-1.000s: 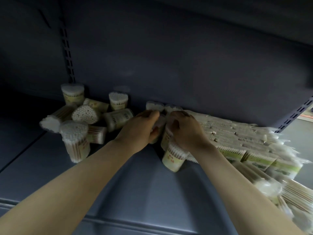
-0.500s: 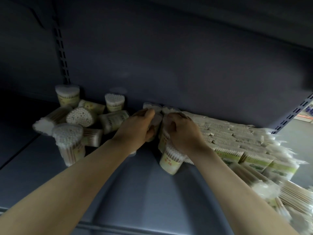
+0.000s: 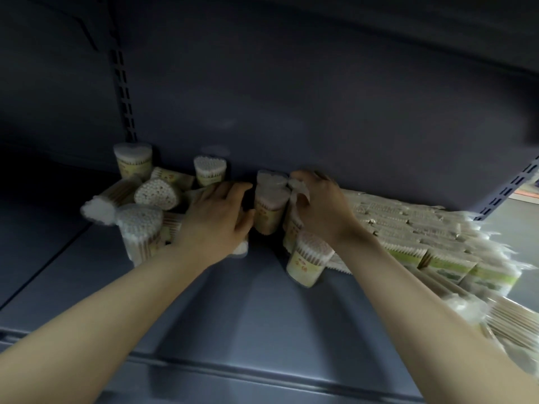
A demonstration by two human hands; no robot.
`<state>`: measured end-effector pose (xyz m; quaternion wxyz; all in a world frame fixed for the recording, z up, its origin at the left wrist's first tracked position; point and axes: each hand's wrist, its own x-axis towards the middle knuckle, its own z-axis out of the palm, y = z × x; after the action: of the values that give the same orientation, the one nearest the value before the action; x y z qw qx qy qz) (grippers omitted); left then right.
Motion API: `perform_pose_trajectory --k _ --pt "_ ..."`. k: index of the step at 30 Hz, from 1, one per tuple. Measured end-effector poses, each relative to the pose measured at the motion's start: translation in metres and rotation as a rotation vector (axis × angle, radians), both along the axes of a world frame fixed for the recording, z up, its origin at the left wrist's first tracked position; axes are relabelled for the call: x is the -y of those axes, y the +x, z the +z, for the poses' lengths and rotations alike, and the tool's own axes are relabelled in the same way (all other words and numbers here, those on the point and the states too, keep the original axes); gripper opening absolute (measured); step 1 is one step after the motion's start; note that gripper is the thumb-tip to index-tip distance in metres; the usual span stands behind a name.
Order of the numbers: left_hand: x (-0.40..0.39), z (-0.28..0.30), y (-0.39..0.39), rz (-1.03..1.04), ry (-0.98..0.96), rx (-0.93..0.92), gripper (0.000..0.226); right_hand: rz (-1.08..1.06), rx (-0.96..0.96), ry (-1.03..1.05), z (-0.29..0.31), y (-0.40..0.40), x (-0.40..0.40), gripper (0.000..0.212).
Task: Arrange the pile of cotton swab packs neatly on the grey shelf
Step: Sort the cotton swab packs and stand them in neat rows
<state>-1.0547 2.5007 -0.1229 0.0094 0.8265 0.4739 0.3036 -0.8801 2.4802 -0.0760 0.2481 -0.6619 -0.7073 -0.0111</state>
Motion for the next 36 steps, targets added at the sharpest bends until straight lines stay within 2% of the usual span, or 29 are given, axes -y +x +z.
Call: perform_pose_trajectory --k 3,9,13,17,19,23,27,36 --pt "0.006 -0.001 -0.016 0.001 0.036 -0.015 0.052 0.011 0.002 0.009 0.0 -0.008 0.002 0.049" --pt "0.026 0.004 -0.033 0.047 0.057 -0.046 0.04 0.009 0.002 -0.055 0.0 -0.031 0.01 0.048" --pt "0.03 0.008 -0.048 0.089 0.108 -0.137 0.039 0.022 0.006 -0.093 -0.005 -0.041 0.017 0.04" --pt "0.036 0.009 -0.06 0.143 0.046 -0.156 0.026 0.053 0.011 -0.129 -0.017 -0.054 0.02 0.032" --pt "0.037 0.007 -0.065 0.159 0.041 -0.158 0.022 0.08 0.074 -0.115 -0.024 -0.06 0.021 0.033" --pt "0.038 0.001 -0.074 0.157 0.042 -0.137 0.023 0.151 0.107 -0.223 -0.032 -0.066 0.023 0.05" --pt "0.042 -0.001 -0.076 0.106 0.073 -0.106 0.023 0.194 0.094 -0.286 -0.038 -0.071 0.023 0.055" --pt "0.049 -0.001 -0.079 0.046 0.022 0.014 0.021 0.181 -0.048 -0.27 -0.05 -0.079 0.023 0.037"
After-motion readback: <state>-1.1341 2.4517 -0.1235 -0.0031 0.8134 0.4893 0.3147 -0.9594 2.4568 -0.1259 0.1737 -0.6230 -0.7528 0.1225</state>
